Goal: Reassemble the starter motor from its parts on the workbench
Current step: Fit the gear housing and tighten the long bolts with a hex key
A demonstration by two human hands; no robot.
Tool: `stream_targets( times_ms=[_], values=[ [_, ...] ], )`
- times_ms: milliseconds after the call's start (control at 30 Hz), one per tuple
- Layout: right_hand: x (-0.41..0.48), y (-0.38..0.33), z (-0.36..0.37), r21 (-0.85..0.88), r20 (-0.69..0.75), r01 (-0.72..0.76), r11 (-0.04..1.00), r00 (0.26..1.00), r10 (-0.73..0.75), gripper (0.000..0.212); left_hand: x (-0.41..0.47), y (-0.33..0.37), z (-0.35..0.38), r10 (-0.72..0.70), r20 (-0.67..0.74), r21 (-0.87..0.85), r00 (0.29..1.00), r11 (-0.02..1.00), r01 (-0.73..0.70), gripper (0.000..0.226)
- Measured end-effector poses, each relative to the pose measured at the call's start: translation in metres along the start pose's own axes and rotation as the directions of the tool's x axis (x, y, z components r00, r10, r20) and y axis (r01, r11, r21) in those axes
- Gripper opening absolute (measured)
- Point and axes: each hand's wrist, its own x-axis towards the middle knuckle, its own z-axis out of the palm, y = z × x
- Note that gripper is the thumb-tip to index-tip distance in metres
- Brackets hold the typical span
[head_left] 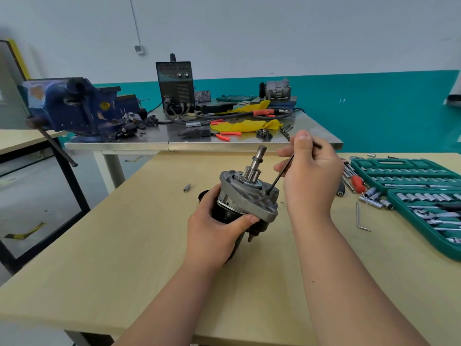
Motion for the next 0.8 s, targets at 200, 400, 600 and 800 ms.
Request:
stream_targets(
  times_ms=[200,400,600,800],
  values=[
    [0.002,0.005,0.003,-0.126,-0.061,0.101,0.987,0.992,-0.11,0.024,-0.001,0.0,0.001,-0.012,-0.002,0.001,1.0,1.0,0.012,0.071],
    [0.006,0.008,0.005,-0.258,-0.066,0.211,0.943,0.97,-0.235,0.025,-0.002,0.0,0.005,-0.03,-0.047,0.009,0.998,1.0,0.03,0.07],
    [0.006,0.006,0.011,-0.339,-0.04,0.261,0.904,0.956,-0.291,0.028,-0.004,0.002,0.008,-0.044,-0.106,0.053,0.993,0.997,0.05,0.07],
    [0.01,0.006,0.009,-0.064,0.103,0.163,0.985,0.982,-0.156,0.022,-0.004,0.002,0.007,-0.059,-0.105,0.064,0.993,0.996,0.066,0.073]
  ],
)
